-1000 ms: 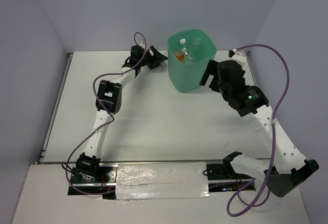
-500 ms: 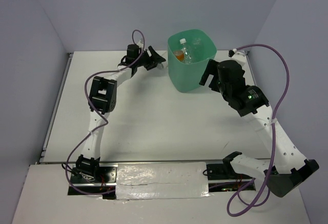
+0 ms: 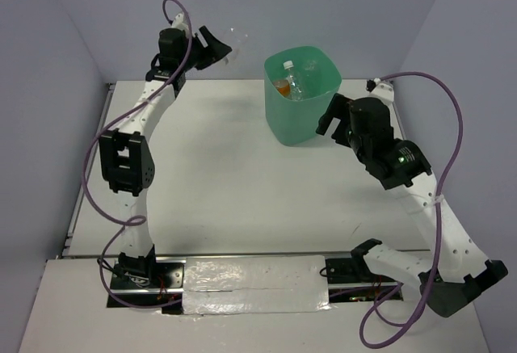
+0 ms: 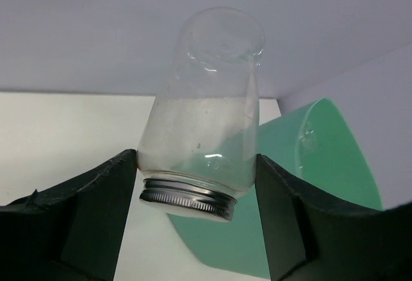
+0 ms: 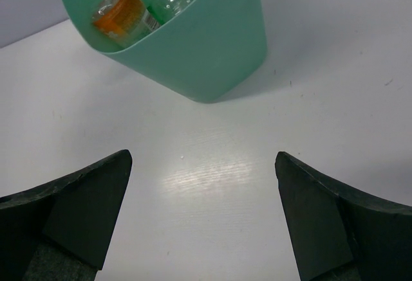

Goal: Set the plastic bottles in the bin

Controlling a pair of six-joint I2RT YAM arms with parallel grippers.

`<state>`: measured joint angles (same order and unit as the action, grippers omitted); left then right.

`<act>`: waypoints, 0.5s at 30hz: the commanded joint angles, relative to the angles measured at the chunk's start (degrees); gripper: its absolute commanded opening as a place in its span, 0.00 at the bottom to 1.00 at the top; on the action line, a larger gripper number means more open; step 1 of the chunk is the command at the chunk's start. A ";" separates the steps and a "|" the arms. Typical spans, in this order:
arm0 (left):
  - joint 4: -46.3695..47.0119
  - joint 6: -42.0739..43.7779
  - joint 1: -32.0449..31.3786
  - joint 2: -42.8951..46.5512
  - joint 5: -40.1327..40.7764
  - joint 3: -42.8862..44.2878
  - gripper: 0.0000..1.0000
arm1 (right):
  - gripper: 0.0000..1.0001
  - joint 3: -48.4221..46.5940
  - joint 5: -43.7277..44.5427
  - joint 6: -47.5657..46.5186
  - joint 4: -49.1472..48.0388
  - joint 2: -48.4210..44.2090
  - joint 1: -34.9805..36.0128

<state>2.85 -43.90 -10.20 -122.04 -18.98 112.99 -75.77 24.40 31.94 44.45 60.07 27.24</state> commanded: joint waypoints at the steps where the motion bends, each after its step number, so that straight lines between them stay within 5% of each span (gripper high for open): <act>1: -5.83 7.24 -1.23 4.70 5.09 4.07 0.12 | 1.00 -0.08 -0.58 0.93 -2.79 -2.59 0.62; 15: -13.58 12.35 -13.09 -0.48 -2.28 22.80 0.16 | 1.00 -0.70 2.14 1.45 0.64 -6.63 0.70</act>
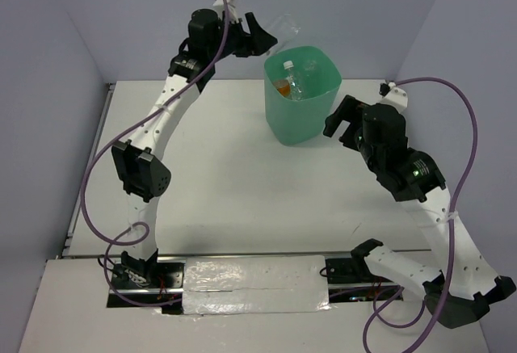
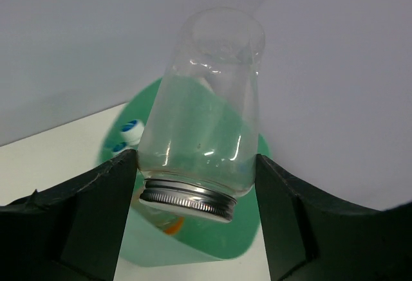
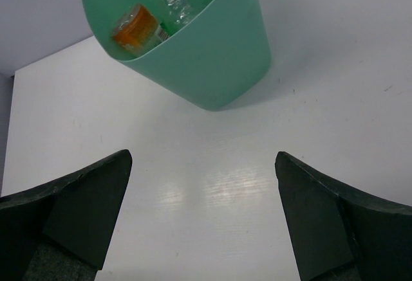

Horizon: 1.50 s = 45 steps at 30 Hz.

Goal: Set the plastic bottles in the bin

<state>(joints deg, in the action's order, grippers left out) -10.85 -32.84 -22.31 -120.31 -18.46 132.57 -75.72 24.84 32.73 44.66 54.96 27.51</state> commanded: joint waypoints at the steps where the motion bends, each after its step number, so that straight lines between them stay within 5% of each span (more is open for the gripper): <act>1: 0.48 0.94 -1.77 -2.90 -3.25 3.39 0.16 | 1.00 -0.74 1.88 0.67 0.68 -1.78 0.36; 9: 3.29 -2.58 -4.41 -7.39 -7.82 3.75 0.20 | 1.00 -0.66 4.51 0.49 2.18 -3.54 0.44; 12: 3.64 -2.93 -5.38 -8.09 -9.22 3.57 0.43 | 1.00 -0.30 4.69 0.40 2.09 -3.72 0.44; 13: 3.64 -2.93 -5.55 -8.18 -9.75 3.74 0.69 | 1.00 -0.39 4.69 0.32 2.18 -3.63 0.44; 16: 3.47 -3.11 -5.64 -7.22 -10.81 4.27 0.99 | 1.00 -0.39 4.52 0.49 2.01 -3.19 0.44; 21: 3.56 -1.35 -5.64 2.59 -8.27 4.36 0.99 | 1.00 -1.18 5.30 -0.12 2.70 -3.02 0.35; 26: -5.92 1.99 -4.59 9.02 -1.15 10.96 0.99 | 1.00 -2.23 9.60 -0.04 4.72 -4.42 0.44; 31: -6.98 4.10 0.15 26.33 7.37 -5.72 0.99 | 1.00 -2.50 12.69 -0.30 6.92 -6.35 0.35; 36: -20.49 6.11 8.49 39.51 17.74 -17.66 0.99 | 1.00 -1.62 13.75 -1.87 7.46 -8.02 0.35; 45: -23.25 12.28 9.47 58.51 30.49 -42.30 0.99 | 1.00 3.21 12.43 -0.13 5.78 -12.15 0.35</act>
<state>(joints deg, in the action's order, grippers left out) -32.29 -23.11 -13.04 -63.99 6.70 94.41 -73.91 36.42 31.70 51.22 44.18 27.51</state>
